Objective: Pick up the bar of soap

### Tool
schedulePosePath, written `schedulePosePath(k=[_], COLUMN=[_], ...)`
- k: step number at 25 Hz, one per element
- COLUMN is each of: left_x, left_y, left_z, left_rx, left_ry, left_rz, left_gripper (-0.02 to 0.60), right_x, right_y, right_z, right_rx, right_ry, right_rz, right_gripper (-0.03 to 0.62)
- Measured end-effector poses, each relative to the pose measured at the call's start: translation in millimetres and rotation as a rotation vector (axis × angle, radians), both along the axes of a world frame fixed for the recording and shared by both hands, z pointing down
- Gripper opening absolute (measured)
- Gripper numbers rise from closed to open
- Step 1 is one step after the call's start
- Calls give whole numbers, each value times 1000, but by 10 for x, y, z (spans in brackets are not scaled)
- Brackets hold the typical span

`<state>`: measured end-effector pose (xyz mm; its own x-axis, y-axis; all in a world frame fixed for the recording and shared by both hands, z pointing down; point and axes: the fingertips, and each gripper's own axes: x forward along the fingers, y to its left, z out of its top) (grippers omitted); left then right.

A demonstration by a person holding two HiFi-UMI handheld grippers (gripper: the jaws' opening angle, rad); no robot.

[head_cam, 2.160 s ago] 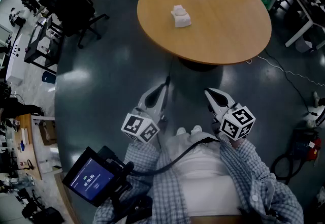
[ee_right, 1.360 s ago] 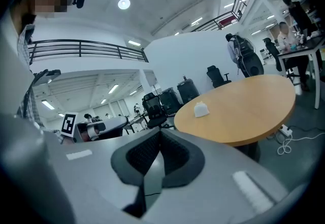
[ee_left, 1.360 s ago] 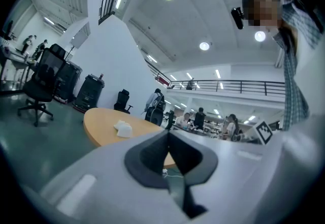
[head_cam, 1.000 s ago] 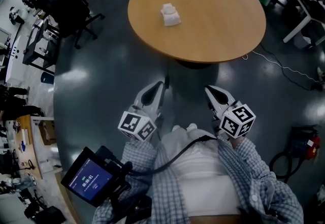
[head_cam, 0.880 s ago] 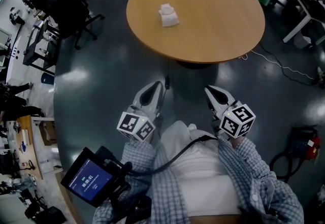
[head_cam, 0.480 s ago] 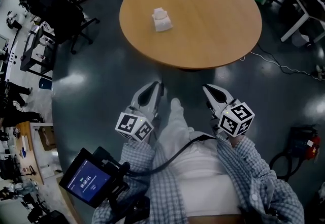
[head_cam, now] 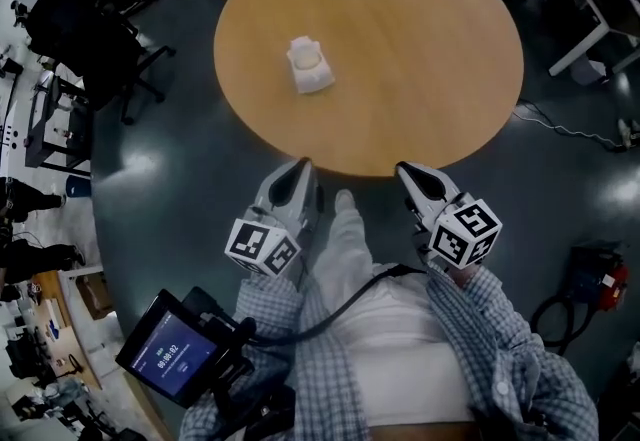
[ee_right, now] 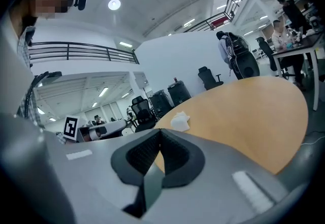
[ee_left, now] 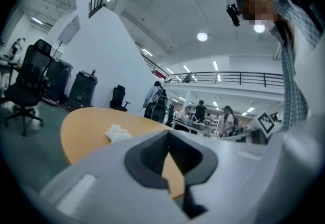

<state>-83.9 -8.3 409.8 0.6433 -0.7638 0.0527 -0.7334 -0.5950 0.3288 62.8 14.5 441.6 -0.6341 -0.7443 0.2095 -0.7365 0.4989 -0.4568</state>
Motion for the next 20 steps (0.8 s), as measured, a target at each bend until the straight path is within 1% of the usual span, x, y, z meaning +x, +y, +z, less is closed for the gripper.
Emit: schedulePosePath(k=[2,4,7,11,16,18,20], left_x=[-37,-62,-93,-66,7,19,8], left_y=[-320,-597,-941,-1234,-1475,-1608,-1745], left_z=[46,97,131,225,327,363,428], left_rx=[-18,-25,-37,-41,-52,-41,-21], left_ry=[-7,-31,-45,-85,-114,-167,-278], left_rz=[27,58,89,136,174,203,241], left_gripper=[-3,-3,-3,-3,-3,-3,-3], right_x=[-83,-151,-220,-245,-187,-147,-124], right_y=[-340,-629,-972,-1247,-1409,-1501,-1596], right_z=[32,43,77,87,128,151,187], right_rx=[-9,-17,-32,-47,-68,-73,-83], right_ry=[8,13,18,27,40,39,38], right_rz=[1,4,21,32,28,26,16], right_gripper=[3,3,3,3,3,3,3])
